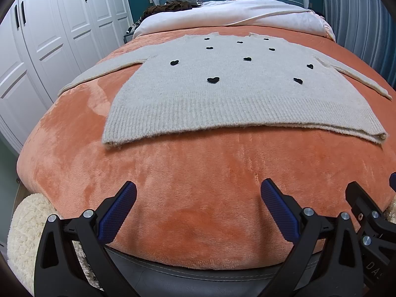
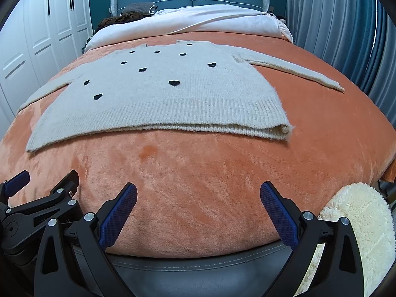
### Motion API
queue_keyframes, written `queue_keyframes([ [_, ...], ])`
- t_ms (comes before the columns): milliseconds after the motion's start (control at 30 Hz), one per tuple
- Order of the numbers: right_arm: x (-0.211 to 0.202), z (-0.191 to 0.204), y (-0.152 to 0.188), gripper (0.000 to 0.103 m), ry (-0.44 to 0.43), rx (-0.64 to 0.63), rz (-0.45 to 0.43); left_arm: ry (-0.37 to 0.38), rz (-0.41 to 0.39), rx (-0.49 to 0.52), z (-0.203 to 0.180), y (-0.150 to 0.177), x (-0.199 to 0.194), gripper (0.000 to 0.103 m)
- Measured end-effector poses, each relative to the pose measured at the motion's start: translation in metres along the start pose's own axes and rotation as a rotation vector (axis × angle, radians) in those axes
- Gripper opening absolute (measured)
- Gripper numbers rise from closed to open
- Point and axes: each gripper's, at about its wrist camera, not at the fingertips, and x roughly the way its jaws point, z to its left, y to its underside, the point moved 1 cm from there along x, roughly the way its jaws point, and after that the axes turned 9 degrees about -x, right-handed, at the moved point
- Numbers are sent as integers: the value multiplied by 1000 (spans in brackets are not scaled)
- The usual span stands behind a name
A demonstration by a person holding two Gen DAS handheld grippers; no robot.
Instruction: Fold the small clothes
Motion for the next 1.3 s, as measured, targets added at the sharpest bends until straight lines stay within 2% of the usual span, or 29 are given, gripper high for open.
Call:
queue_keyframes([
  [1300, 4, 0, 1, 98, 4, -3, 10, 2, 14, 4, 5, 2, 8, 98],
])
